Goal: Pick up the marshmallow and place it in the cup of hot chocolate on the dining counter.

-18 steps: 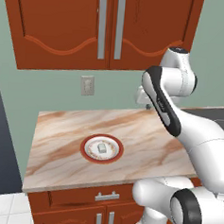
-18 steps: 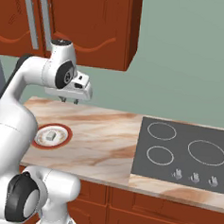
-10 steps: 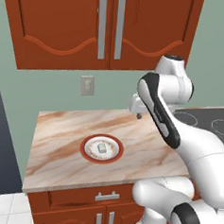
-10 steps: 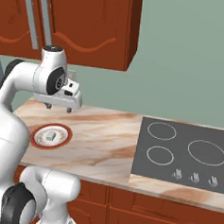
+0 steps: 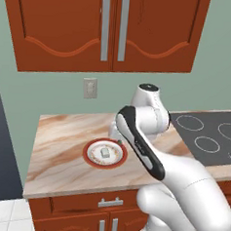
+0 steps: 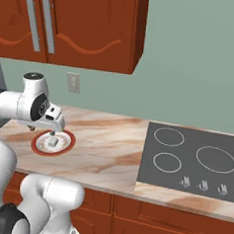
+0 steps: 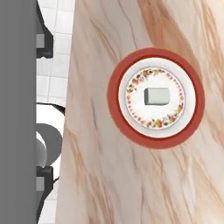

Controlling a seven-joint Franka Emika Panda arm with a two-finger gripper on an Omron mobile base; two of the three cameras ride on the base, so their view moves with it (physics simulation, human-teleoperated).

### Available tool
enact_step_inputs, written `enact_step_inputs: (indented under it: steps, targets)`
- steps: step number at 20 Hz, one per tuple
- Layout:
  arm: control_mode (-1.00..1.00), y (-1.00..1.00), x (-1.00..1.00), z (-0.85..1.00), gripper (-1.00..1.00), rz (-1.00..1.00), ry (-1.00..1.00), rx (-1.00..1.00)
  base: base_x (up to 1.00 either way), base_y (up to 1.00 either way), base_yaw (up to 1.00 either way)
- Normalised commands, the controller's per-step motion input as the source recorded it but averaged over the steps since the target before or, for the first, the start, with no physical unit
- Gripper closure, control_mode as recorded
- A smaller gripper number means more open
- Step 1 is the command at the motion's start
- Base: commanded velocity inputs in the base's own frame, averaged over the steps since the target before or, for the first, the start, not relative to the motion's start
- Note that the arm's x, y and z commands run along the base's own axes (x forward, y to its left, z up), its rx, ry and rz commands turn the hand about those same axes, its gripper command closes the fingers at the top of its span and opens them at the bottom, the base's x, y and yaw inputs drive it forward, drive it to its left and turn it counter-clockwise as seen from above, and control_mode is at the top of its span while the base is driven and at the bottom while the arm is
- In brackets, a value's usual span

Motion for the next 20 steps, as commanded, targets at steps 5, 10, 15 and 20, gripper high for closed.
enact_step_inputs:
  steps: [5, 10, 15, 20]
  targets:
    - [-1.0, 0.29, 0.3, -0.61, -1.0, -0.03, 0.09, 0.0, 0.0, 0.0, 0.0]
    - [-1.0, 0.22, 0.52, -0.58, -1.0, -0.03, 0.08, 0.0, 0.0, 0.0, 0.0]
    - [-1.0, 0.32, 0.6, -0.35, -1.0, -0.01, 0.0, -0.02, 0.0, 0.0, 0.0]
    - [-1.0, 0.2, 0.55, -0.31, -1.0, 0.0, 0.0, -0.03, 0.0, 0.0, 0.0]
